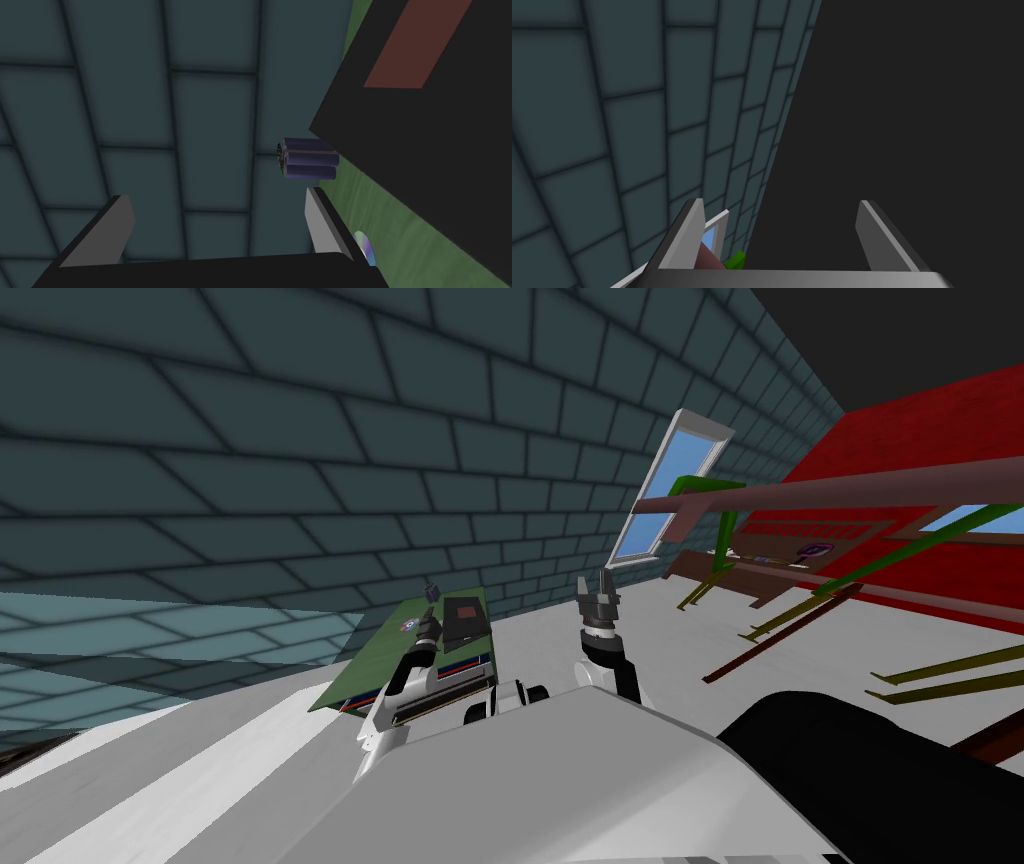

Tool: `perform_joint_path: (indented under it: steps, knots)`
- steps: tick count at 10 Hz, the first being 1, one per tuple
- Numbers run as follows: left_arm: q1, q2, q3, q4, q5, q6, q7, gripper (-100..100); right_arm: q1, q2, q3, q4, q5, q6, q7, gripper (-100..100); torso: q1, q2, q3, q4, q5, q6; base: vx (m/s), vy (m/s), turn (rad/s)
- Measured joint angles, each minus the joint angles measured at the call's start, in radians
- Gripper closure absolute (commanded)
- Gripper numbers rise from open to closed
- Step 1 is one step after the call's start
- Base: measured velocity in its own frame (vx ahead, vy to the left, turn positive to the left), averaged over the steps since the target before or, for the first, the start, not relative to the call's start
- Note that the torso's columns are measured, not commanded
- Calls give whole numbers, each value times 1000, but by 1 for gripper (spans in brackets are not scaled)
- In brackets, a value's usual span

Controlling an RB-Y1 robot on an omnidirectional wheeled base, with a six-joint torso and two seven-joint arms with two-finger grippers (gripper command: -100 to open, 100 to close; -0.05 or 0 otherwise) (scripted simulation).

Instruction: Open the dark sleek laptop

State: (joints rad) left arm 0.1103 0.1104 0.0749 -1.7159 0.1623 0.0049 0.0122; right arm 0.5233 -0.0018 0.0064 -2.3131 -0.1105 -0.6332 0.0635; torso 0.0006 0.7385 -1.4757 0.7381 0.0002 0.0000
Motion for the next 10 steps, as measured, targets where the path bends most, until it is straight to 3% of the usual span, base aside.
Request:
perform_joint_path:
  steps: [4, 5, 10]
  knots:
    - [2, 14, 11, -84, 13, 84, 4, -100, 0, 0, 0, 0, 0, 0, 0, 0, -1, 0, 0, 0, 0, 0, 1, -8, 8]
    - [2, 15, 11, -86, 13, 88, 4, 0, 0, 0, 0, 0, 0, 0, 0, 0, 0, -1, 0, 0, 0, 0, 0, 0, 0]
    - [2, 15, 11, -86, 13, 87, 4, 0, 0, 0, 0, 0, 0, 0, 0, 0, -1, 0, 0, 0, 0, 0, 0, 0, 0]
